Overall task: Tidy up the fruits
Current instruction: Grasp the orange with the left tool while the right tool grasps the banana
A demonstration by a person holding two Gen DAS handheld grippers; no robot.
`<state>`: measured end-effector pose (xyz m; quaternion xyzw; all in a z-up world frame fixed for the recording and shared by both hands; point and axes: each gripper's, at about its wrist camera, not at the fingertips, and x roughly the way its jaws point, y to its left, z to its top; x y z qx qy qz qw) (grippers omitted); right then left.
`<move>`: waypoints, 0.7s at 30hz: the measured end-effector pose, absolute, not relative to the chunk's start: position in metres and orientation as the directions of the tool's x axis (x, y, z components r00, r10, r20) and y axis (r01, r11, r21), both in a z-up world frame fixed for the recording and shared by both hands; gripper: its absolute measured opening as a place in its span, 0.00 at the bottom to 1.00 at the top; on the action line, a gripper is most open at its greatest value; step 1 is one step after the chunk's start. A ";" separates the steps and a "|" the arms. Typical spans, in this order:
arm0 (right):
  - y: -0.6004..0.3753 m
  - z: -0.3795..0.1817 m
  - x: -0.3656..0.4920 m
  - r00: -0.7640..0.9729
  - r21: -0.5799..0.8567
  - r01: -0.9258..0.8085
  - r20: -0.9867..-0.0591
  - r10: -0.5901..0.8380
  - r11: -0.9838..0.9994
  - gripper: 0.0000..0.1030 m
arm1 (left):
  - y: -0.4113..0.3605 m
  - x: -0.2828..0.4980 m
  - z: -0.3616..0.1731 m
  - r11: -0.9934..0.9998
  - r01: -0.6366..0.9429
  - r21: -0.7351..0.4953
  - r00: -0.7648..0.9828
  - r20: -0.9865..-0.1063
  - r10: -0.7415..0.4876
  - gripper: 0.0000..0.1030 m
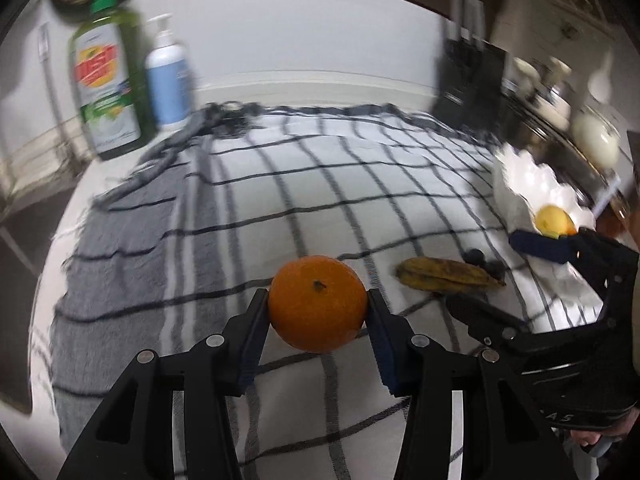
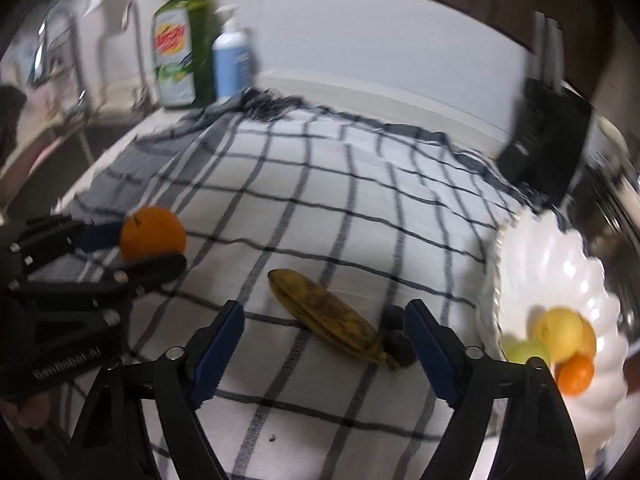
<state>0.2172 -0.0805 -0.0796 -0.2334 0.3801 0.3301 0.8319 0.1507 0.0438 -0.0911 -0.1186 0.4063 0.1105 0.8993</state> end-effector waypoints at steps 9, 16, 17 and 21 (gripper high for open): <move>-0.065 -0.097 0.234 0.396 -0.144 -0.809 -0.850 0.347 0.570 0.51 | 0.047 0.148 -0.094 0.919 -0.384 -0.090 0.614 -0.769 0.181 0.46; -0.058 -0.108 0.246 0.348 -0.141 -0.846 -0.876 0.334 0.514 0.45 | 0.042 0.154 -0.099 0.921 -0.382 -0.071 0.595 -0.782 0.186 0.46; -0.058 -0.109 0.248 0.342 -0.137 -0.849 -0.879 0.333 0.511 0.44 | 0.042 0.155 -0.099 0.922 -0.380 -0.069 0.595 -0.782 0.187 0.46; -0.057 -0.115 0.255 0.326 -0.126 -0.854 -0.886 0.331 0.504 0.42 | 0.040 0.158 -0.100 0.925 -0.376 -0.063 0.594 -0.782 0.188 0.46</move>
